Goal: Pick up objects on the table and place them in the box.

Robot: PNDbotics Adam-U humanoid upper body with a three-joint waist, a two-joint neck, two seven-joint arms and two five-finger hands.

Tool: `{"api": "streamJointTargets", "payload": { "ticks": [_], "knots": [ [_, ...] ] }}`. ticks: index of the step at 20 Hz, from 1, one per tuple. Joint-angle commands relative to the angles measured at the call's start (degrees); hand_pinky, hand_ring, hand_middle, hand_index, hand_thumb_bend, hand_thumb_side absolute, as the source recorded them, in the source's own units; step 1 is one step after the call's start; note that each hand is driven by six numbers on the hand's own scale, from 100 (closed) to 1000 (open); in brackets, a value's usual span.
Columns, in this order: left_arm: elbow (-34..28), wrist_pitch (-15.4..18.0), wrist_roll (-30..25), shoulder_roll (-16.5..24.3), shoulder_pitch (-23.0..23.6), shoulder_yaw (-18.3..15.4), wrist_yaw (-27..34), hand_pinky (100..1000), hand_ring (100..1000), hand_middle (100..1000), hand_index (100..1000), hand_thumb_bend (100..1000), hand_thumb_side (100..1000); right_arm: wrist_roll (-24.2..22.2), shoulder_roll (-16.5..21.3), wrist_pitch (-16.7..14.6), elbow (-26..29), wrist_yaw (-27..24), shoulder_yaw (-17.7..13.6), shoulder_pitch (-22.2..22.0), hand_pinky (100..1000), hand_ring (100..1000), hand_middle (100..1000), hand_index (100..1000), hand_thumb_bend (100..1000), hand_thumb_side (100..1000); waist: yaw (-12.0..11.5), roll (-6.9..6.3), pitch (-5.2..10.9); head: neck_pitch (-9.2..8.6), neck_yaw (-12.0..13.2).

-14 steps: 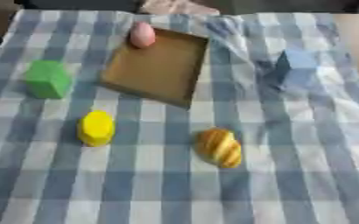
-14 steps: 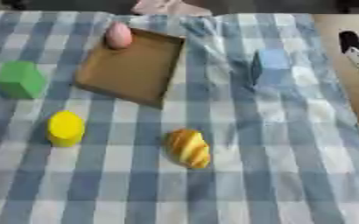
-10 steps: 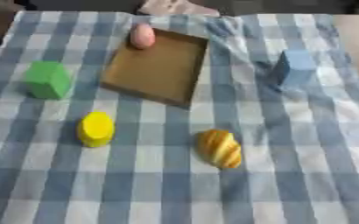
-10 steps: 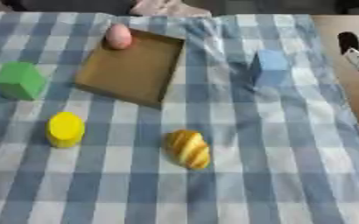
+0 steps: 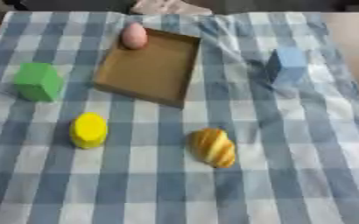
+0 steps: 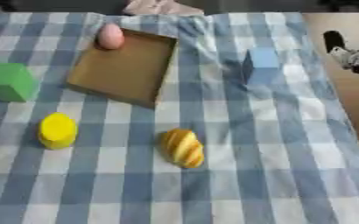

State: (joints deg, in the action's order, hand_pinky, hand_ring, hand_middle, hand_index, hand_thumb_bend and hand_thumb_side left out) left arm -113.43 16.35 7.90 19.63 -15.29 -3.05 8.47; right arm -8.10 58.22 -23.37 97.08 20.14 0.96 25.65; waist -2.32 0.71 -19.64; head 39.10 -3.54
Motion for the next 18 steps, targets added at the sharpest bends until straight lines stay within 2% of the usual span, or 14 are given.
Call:
{"api": "streamJointTargets", "payload": {
  "ticks": [1, 5, 11, 18],
  "knots": [
    [-1.2, -0.1, -0.1, 0.9, -0.3, -0.4, 0.0, 754, 832, 738, 871, 100, 637, -1.1, 2.7, -0.4, -0.9, 1.7, 0.5, 1.3, 853, 913, 797, 956, 100, 199, 0.1, -0.05, 1.0, 1.1, -0.9],
    [-1.2, -0.1, -0.2, 1.0, -0.4, -0.3, -0.1, 753, 832, 738, 871, 100, 637, -2.8, 3.1, -0.9, -2.5, 4.8, 2.2, 2.4, 855, 929, 830, 966, 100, 213, 0.0, -0.14, 0.48, 1.32, -1.3],
    [-1.2, -0.1, -0.6, 1.1, -0.6, 0.0, -0.1, 753, 833, 738, 871, 100, 637, -6.0, 2.7, -1.2, -5.9, 9.1, 4.6, 5.1, 877, 957, 860, 981, 100, 236, -0.1, -0.26, -0.28, 0.17, -1.6],
    [-1.2, -0.3, -1.2, 1.1, -0.8, 0.4, 0.1, 753, 833, 738, 870, 100, 637, -10.4, 0.6, -1.8, -12.3, 8.6, 7.5, 10.8, 902, 961, 841, 998, 100, 235, -0.2, -0.22, -0.43, -0.71, -1.6]
  ]
}}
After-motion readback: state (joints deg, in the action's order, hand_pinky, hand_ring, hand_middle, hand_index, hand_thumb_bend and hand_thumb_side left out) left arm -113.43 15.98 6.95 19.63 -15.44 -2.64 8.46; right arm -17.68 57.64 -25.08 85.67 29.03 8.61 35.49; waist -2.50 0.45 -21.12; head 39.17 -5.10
